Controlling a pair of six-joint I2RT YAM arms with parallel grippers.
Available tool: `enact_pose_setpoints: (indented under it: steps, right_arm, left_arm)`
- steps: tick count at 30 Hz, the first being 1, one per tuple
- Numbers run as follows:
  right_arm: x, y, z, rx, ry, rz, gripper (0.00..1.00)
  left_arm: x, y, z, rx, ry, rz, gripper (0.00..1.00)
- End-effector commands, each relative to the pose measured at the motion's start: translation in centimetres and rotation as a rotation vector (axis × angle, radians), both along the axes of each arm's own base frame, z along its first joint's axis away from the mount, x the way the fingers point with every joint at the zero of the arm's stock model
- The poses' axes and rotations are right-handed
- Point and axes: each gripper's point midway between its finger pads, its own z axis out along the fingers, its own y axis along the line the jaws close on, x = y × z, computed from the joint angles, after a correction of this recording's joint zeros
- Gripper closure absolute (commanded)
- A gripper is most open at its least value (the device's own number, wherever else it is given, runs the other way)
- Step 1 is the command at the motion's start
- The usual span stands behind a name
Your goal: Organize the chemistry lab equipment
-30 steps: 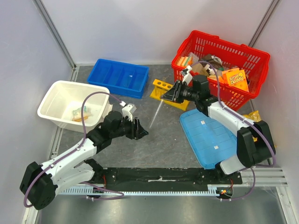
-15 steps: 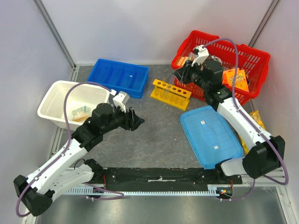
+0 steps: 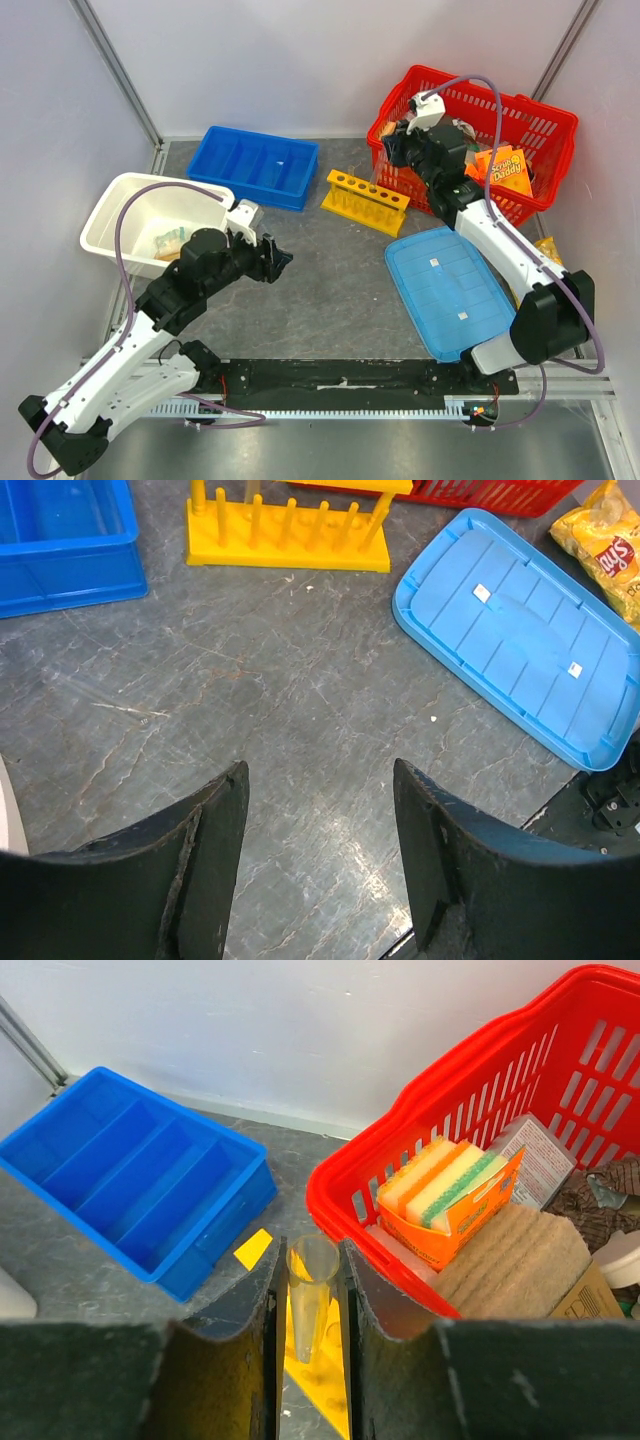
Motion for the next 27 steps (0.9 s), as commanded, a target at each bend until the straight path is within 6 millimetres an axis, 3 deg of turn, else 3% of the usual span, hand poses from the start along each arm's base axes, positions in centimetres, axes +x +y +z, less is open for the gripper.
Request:
enact_pose_setpoints:
  steps: [1,10,16,27]
  right_arm:
    - [1.8,0.0,4.0,-0.021,-0.144,-0.028,0.71]
    - [3.4,1.9,1.3,-0.084,-0.146,0.008,0.7]
    - [4.2,3.0,0.6,-0.102,-0.142,0.019,0.7]
    - [4.8,4.6,-2.1,-0.137,-0.131,0.039,0.7]
  left_arm:
    - [0.3,0.5,0.3,0.029,-0.053,0.004,0.34]
    - [0.3,0.3,0.4,0.023,-0.054,-0.003,0.34]
    - [0.3,0.2,0.3,0.025,-0.052,-0.007,0.34]
    - [0.3,0.3,0.4,0.028,-0.058,-0.008,0.34]
